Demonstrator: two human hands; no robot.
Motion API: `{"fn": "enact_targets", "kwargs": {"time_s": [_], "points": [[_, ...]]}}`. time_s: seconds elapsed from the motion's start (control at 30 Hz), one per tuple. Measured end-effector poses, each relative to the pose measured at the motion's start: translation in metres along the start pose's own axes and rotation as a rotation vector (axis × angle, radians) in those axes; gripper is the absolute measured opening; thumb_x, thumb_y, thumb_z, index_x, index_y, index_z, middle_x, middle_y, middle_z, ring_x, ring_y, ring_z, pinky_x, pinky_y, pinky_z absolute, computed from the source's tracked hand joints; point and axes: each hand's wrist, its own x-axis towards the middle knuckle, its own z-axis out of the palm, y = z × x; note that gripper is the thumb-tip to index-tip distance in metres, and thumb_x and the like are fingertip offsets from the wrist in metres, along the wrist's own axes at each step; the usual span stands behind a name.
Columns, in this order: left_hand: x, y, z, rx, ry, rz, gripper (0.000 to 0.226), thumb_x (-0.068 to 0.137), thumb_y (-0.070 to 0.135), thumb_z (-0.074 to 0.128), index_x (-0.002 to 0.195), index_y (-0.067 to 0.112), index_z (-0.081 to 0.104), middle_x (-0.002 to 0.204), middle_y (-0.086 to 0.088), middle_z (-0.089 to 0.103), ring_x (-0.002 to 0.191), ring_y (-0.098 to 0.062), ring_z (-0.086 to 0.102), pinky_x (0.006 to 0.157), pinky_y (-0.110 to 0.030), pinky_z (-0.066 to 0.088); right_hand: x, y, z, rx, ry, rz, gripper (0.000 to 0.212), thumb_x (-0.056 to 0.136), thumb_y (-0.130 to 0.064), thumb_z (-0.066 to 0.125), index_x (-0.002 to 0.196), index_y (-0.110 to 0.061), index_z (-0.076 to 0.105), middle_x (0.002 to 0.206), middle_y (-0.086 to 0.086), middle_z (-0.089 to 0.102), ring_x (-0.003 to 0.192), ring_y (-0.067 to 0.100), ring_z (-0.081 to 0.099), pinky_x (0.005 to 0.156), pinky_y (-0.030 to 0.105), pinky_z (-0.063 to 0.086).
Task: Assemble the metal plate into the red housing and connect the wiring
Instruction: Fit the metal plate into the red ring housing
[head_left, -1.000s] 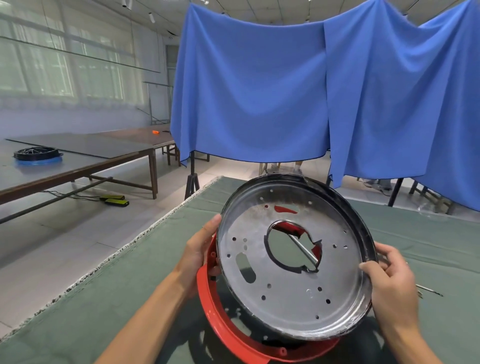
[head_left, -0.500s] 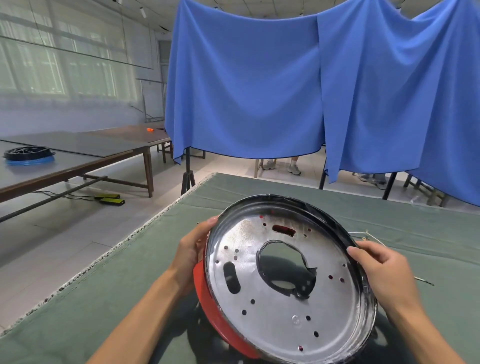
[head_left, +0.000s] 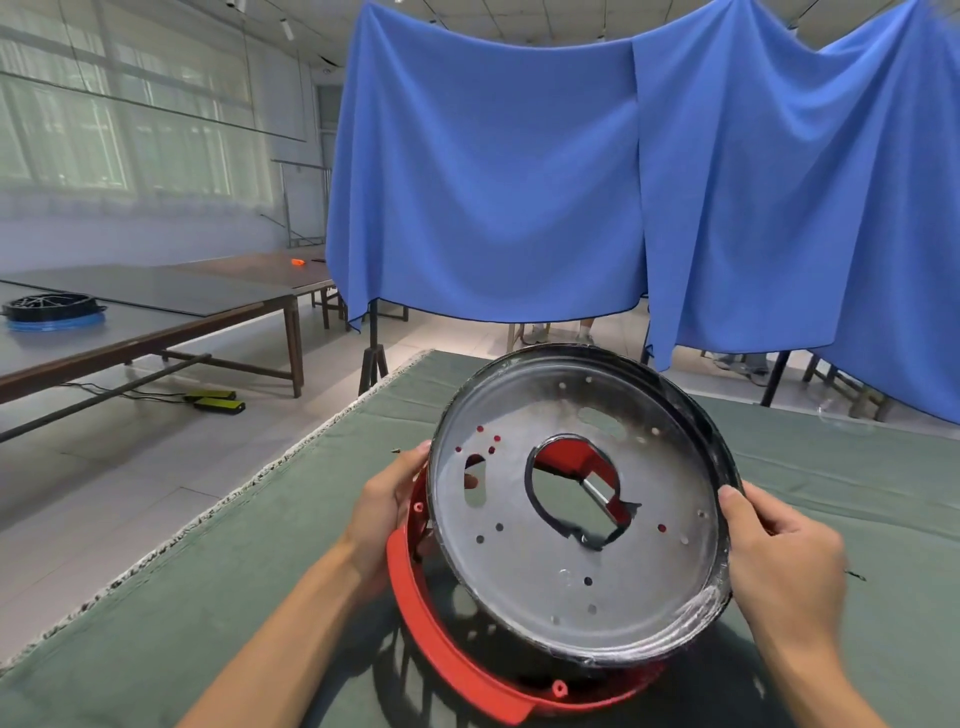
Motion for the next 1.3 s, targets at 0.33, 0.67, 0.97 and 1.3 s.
{"fn": "enact_targets", "kwargs": {"time_s": [0.33,0.67,0.97,1.3], "points": [[0.011,-0.007,-0.01,0.101,-0.08,0.058,0.035,0.085,0.034,0.053,0.113,0.013,0.063,0.069,-0.004,0.063,0.045,-0.013,0.048,0.032,-0.019,0.037,0.005,0.014,-0.001,0.055,0.095,0.034,0.019,0.09,-0.012,0.059,0.084,-0.001,0.073,0.067,0.021,0.062,0.061,0.03,0.05,0.05,0.007,0.035],[0.008,-0.007,-0.003,0.12,0.06,0.035,0.046,0.081,0.034,0.055,0.123,0.014,0.057,0.111,-0.028,0.064,0.053,-0.025,0.061,0.035,-0.025,0.047,0.02,0.045,0.004,0.209,0.09,0.435,0.03,0.076,-0.022,0.061,0.089,0.005,0.066,0.069,0.003,0.042,0.067,0.013,0.035,0.056,0.028,0.033],[0.008,-0.003,-0.003,0.051,0.02,-0.047,0.039,0.098,0.033,0.036,0.119,0.008,0.058,0.116,-0.024,0.063,0.064,-0.026,0.065,0.041,-0.032,0.053,0.021,0.046,0.007,0.323,0.067,0.508,0.028,0.079,-0.013,0.062,0.058,0.002,0.051,0.043,-0.008,0.041,0.054,0.015,0.041,0.042,0.023,0.043],[0.004,-0.002,-0.004,0.089,-0.031,-0.078,0.042,0.08,0.02,0.047,0.118,0.01,0.061,0.113,-0.018,0.055,0.077,-0.024,0.06,0.048,-0.031,0.054,0.012,0.033,0.005,0.29,0.051,0.431,0.005,0.076,-0.018,0.058,0.072,-0.016,0.061,0.067,0.01,0.035,0.067,0.023,0.03,0.064,0.036,0.032]]}}
